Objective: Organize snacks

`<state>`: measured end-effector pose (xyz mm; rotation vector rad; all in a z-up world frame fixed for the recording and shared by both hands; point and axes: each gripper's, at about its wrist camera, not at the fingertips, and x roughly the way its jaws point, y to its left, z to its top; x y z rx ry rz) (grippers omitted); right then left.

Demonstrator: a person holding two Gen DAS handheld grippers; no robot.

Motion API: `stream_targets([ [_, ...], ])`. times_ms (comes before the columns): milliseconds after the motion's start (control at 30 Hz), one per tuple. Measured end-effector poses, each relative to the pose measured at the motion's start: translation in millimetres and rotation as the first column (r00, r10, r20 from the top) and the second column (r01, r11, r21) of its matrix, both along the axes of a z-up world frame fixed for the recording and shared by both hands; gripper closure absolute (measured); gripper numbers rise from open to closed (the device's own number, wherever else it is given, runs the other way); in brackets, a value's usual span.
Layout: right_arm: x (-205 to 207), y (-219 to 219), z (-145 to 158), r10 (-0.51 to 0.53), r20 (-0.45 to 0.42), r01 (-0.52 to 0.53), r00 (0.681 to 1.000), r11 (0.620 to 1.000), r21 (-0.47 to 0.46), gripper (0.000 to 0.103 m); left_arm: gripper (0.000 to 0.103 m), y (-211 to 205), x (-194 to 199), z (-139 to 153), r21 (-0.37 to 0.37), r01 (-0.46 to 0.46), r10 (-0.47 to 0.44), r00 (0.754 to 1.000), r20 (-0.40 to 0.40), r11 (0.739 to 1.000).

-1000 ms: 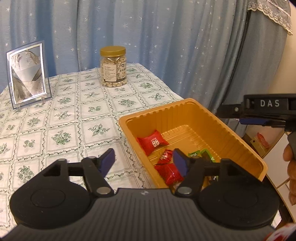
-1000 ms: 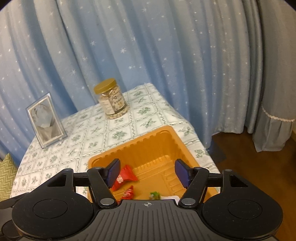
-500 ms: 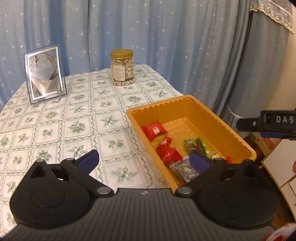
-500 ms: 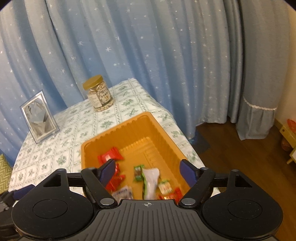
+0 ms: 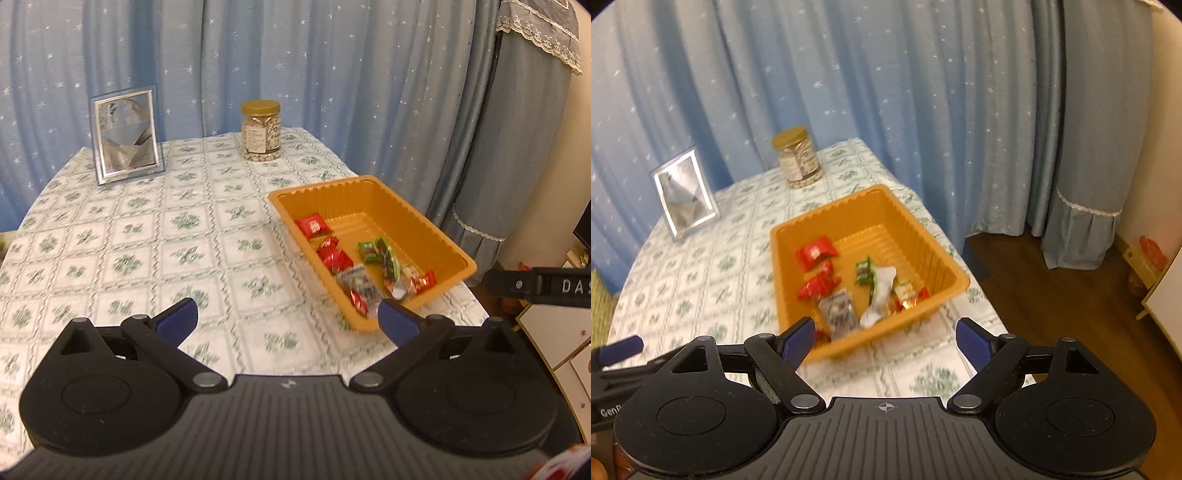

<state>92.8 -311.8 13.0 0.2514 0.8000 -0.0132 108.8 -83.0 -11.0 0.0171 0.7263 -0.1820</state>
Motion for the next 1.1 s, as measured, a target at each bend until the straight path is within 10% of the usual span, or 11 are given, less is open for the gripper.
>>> stream_targets([
  [1100, -114.4, 47.7, 33.4, 0.091, 0.058, -0.083, 0.994, 0.989, -0.119, 0.02, 0.0, 24.6, -123.2, 48.6, 0.004, -0.077, 0.077, 0.997, 0.03, 0.997],
])
